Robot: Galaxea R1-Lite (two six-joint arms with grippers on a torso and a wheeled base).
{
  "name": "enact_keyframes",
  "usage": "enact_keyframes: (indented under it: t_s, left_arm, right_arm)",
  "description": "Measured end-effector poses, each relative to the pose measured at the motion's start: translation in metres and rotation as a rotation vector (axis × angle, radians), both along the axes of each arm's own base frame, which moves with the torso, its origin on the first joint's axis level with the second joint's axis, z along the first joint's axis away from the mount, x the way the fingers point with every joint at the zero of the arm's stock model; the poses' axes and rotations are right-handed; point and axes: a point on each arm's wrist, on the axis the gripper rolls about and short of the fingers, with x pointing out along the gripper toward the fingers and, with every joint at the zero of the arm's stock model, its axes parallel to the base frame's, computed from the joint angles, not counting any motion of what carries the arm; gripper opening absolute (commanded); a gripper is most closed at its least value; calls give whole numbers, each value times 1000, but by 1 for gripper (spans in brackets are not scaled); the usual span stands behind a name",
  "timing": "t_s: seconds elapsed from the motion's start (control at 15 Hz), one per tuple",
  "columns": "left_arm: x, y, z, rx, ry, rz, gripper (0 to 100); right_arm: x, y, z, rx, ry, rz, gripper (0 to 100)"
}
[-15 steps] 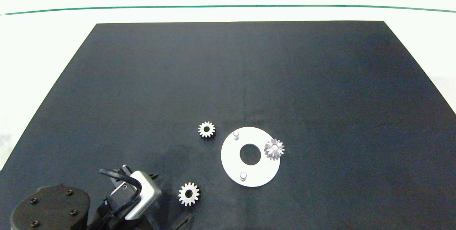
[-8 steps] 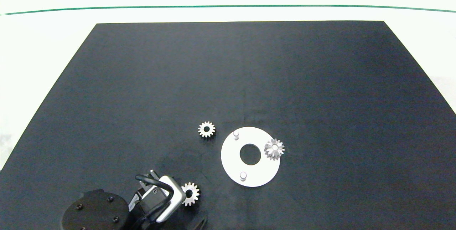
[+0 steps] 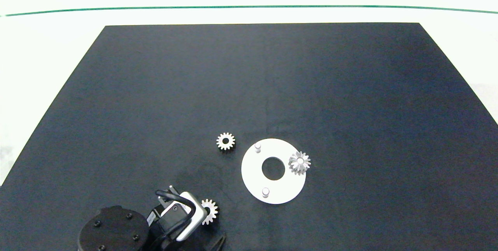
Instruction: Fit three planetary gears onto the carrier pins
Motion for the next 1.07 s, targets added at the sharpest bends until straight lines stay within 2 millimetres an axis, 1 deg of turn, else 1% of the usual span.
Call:
enact_keyframes:
  t_s: [0.27, 0.6, 1.07]
  left_arm:
    - [4, -4, 5, -15, -15, 1, 78]
    - [5, -5, 3, -11, -9, 3, 69]
    - [5, -4, 2, -7, -6, 4, 54]
  right_arm:
    - [0, 0, 0, 0, 0, 0, 100]
    - [0, 0, 0, 3, -2, 13, 100]
    - [-1, 0, -1, 3, 3, 17, 100]
